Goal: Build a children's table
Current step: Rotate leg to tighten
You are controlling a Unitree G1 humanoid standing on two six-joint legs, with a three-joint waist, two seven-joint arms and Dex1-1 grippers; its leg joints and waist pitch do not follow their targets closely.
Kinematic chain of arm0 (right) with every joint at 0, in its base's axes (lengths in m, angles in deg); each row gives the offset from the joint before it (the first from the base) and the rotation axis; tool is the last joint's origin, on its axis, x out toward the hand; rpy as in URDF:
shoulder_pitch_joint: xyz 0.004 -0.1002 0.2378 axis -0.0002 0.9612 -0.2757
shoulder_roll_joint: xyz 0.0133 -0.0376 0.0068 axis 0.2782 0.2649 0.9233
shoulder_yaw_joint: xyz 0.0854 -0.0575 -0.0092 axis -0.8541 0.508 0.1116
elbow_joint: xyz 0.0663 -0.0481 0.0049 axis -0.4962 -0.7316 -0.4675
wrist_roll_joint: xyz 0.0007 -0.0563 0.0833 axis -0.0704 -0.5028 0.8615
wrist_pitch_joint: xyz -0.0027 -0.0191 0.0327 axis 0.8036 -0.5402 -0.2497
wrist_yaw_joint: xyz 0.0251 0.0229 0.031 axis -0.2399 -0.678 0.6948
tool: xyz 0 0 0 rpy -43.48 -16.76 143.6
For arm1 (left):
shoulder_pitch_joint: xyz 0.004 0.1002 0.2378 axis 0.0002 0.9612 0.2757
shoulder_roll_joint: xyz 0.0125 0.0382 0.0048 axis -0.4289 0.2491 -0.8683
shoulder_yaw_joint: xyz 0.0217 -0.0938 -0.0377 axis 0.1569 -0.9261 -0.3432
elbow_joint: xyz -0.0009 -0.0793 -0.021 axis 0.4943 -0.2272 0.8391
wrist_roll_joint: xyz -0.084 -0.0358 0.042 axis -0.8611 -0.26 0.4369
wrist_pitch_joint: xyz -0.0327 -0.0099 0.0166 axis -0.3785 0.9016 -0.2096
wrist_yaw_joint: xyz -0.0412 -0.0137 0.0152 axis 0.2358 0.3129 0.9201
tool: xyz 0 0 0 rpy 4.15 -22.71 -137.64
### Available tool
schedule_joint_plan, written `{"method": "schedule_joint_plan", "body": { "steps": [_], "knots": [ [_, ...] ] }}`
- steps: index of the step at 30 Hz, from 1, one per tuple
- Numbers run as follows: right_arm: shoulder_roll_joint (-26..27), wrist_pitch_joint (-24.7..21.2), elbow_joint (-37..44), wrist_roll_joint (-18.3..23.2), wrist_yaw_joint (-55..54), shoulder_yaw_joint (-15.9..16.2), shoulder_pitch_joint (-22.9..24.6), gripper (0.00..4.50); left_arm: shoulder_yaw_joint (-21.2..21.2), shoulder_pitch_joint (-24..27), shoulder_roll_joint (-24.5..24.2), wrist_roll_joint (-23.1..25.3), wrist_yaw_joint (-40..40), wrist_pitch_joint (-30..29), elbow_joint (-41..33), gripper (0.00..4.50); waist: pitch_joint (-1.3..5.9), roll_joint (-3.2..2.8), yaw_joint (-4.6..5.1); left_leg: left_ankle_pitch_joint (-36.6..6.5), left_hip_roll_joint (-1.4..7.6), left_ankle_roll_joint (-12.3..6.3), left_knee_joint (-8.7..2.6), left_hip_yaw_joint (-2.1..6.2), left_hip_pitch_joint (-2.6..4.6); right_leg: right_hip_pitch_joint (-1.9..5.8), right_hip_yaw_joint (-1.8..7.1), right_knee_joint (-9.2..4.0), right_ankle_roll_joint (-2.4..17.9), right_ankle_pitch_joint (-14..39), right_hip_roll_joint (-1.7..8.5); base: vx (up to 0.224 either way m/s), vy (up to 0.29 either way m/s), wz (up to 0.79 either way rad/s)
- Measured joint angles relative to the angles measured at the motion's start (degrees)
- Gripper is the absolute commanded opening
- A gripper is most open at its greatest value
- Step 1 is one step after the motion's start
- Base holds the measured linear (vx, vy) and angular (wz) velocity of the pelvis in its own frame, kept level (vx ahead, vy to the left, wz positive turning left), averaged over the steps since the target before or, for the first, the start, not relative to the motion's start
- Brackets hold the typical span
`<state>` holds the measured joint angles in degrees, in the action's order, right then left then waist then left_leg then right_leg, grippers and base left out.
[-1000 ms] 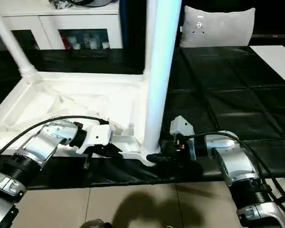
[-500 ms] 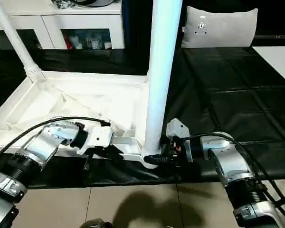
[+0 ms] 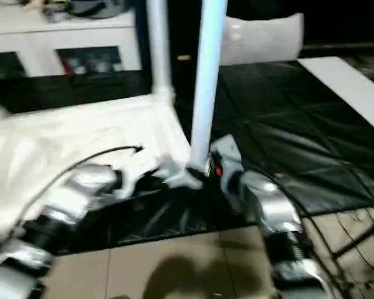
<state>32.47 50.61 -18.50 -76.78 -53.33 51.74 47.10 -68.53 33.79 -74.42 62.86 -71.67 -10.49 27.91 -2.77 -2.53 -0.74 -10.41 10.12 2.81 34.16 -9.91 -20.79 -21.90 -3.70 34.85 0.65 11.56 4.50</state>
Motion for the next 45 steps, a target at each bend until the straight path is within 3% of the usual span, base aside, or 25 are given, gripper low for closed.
{"method": "schedule_joint_plan", "body": {
  "steps": [1,5,11,15,27,37,41,45],
  "knots": [
    [1.1,0.4,-1.3,-0.4,-2.0,-0.3,-0.8,3.28,-0.2,-0.1,0.7,0.4,1.6,-0.7,0.0,0.0,0.02,-0.04,0.19,0.0,-0.01,0.0,-0.02,0.0,0.0,-0.01,0.0,0.04,0.0,0.0,0.0,0.0,0.0,0.0],
    [3.8,2.8,-3.4,-0.6,-6.1,-1.7,-1.7,3.49,-0.3,-0.3,1.9,1.9,4.4,-1.2,-0.2,0.0,0.02,-0.06,-0.01,0.0,0.01,0.0,-0.18,0.06,-0.1,-0.09,-0.07,0.13,0.0,0.0,-0.01,0.0,0.0,0.0],
    [4.1,3.1,-2.7,-0.6,-7.0,-2.0,-1.6,4.05,1.0,-0.2,2.0,2.3,4.4,-1.9,-1.8,0.0,0.01,-0.04,-1.05,0.0,0.0,-0.01,-0.32,0.05,-0.28,-0.27,-0.09,0.1,0.4,-0.3,-0.01,0.0,0.0,0.0],
    [2.2,6.0,0.9,0.5,-1.9,-1.8,2.4,4.45,1.6,0.0,-0.3,1.6,1.6,-0.8,-2.8,0.0,0.02,-0.06,-1.47,0.0,0.0,0.0,-0.58,0.05,-0.42,-0.46,-0.13,0.08,0.3,-0.2,-0.03,0.0,0.0,0.0],
    [-8.8,9.5,5.5,3.2,16.6,0.8,6.6,4.45,2.5,0.0,-7.7,-0.2,-7.0,9.8,-0.1,0.0,0.01,-0.05,-2.33,0.0,0.06,0.02,-0.57,0.06,-0.39,-0.47,-0.14,0.1,0.2,-0.2,-0.09,0.0,0.0,0.0],
    [-19.8,7.4,9.2,7.5,33.9,1.7,6.2,4.45,4.3,-1.8,-13.0,-1.1,-18.4,19.9,3.9,0.0,0.02,-0.07,-3.42,0.0,0.07,0.0,-0.55,0.06,-0.45,-0.48,-0.18,0.1,0.2,-0.2,-0.09,0.0,0.0,0.0],
    [-20.2,6.1,10.2,9.1,38.0,3.2,5.9,4.45,5.6,-2.4,-13.3,-1.8,-21.4,21.6,4.4,0.0,0.02,-0.08,-4.36,0.0,0.07,0.01,-0.52,0.06,-0.39,-0.44,-0.17,0.12,0.2,-0.2,-0.08,0.0,0.0,0.0],
    [-20.3,5.7,10.2,10.0,41.2,4.7,4.5,4.12,6.4,-2.4,-13.3,-2.5,-24.0,22.7,4.3,0.0,0.02,-0.07,-4.92,0.0,0.07,0.01,-0.5,0.06,-0.39,-0.41,-0.17,0.13,0.2,-0.2,-0.06,0.0,0.0,0.0]
  ]
}}
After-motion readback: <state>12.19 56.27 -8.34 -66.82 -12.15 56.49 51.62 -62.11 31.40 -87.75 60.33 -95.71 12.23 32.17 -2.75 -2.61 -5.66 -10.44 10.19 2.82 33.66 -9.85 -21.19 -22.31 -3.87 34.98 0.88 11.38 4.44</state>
